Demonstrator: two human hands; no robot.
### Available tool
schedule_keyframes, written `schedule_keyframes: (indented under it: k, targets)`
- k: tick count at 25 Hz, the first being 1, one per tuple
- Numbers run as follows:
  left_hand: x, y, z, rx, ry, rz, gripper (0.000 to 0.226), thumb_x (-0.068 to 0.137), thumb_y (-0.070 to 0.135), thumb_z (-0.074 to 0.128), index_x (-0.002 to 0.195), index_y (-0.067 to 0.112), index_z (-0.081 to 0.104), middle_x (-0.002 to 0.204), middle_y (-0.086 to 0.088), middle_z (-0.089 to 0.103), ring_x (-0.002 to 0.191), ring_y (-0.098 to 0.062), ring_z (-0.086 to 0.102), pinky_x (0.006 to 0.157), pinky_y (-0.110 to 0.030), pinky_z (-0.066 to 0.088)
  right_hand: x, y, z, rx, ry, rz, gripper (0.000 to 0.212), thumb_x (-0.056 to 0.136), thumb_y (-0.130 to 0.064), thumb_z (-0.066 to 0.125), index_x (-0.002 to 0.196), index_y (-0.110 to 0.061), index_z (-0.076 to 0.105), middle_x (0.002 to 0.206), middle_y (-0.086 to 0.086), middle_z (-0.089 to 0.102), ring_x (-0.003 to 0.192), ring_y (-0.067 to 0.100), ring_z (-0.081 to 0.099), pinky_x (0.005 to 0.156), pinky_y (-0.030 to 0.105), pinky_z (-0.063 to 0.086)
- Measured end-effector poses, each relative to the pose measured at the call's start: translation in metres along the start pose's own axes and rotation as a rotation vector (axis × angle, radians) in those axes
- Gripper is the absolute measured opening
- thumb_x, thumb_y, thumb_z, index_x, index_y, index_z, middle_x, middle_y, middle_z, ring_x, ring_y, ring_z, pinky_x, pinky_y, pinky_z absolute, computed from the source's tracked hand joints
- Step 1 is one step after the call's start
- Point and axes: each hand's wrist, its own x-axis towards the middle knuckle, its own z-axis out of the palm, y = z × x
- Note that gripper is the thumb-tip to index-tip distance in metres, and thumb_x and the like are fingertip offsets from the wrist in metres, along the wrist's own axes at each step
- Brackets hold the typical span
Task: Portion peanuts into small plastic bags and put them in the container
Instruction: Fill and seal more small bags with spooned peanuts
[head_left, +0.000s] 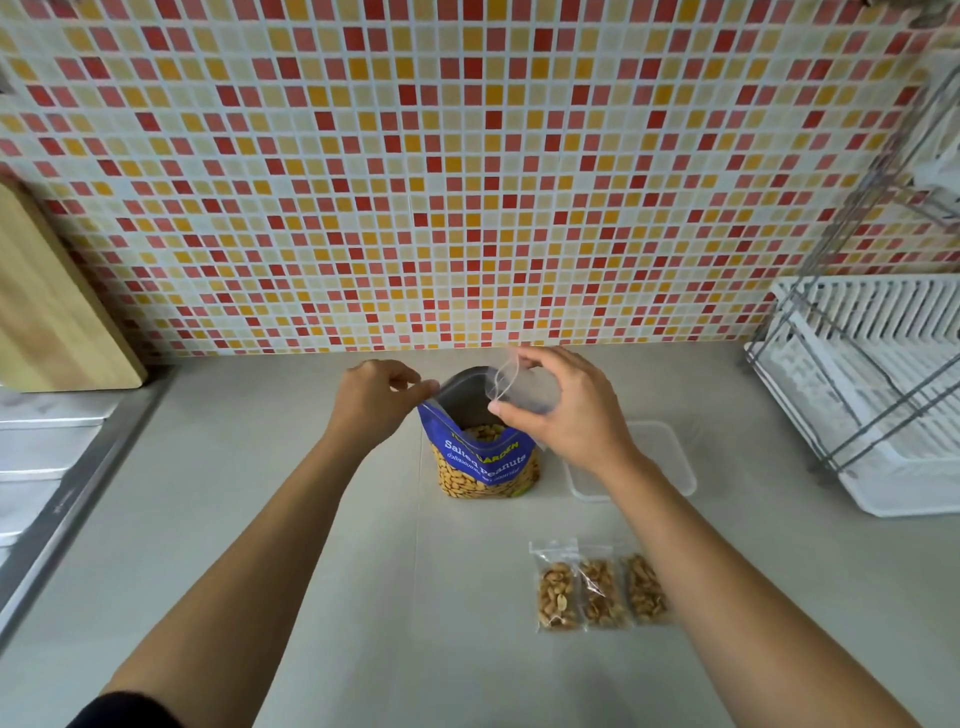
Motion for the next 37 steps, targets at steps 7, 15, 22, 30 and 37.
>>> schedule_keyframes:
  k: [7, 15, 22, 30, 37]
  targets:
    - [-0.008, 0.02, 0.019, 0.196, 0.107, 0.36, 0.028, 0.089, 0.033, 0.059, 0.096, 0.009, 0.072, 0.088, -0.008, 0.069, 0.086, -0.021, 0.055, 0.069, -0.027, 0.035, -0.006, 0.005, 0.006, 0.042, -0.038, 0.116, 0.062, 0.066, -0.049, 0.077, 0.118, -0.019, 0.058, 0.105, -0.016, 0.059, 0.09, 0.003, 0.057, 0.081, 0.024, 0.051]
    - [-0.003, 0.027, 0.027, 0.257, -0.056, 0.147, 0.029, 0.088, 0.046, 0.055, 0.106, 0.027, 0.068, 0.1, 0.001, 0.068, 0.116, -0.024, 0.04, 0.084, -0.04, 0.03, -0.015, 0.013, 0.011, 0.159, -0.054, 0.243, 0.062, 0.066, -0.041, 0.081, 0.118, -0.017, 0.059, 0.102, -0.012, 0.063, 0.094, 0.005, 0.06, 0.084, 0.022, 0.051]
    - [-0.001, 0.029, 0.025, 0.417, -0.011, 0.109, 0.03, 0.095, 0.039, 0.044, 0.112, 0.026, 0.065, 0.118, 0.001, 0.06, 0.133, -0.018, 0.031, 0.103, -0.056, 0.023, -0.017, 0.013, 0.014, 0.158, -0.026, 0.207, 0.063, 0.066, -0.039, 0.081, 0.119, -0.014, 0.059, 0.111, -0.005, 0.066, 0.096, 0.004, 0.059, 0.084, 0.017, 0.048]
    - [0.004, 0.031, 0.036, -0.091, -0.084, -0.2, 0.025, 0.095, 0.027, 0.048, 0.098, 0.012, 0.068, 0.083, -0.003, 0.06, 0.077, -0.017, 0.055, 0.082, -0.038, 0.049, -0.023, 0.019, 0.023, -0.043, 0.026, 0.087, 0.064, 0.069, -0.045, 0.076, 0.122, -0.015, 0.057, 0.111, -0.006, 0.066, 0.1, 0.01, 0.056, 0.084, 0.027, 0.045]
    - [0.005, 0.027, 0.019, -0.502, -0.023, -0.308, 0.025, 0.096, 0.025, 0.049, 0.105, 0.006, 0.063, 0.093, -0.004, 0.061, 0.083, -0.013, 0.054, 0.063, -0.023, 0.043, -0.022, 0.018, 0.02, 0.087, 0.096, 0.17, 0.064, 0.069, -0.044, 0.077, 0.122, -0.016, 0.056, 0.112, -0.007, 0.063, 0.102, 0.01, 0.056, 0.087, 0.024, 0.046]
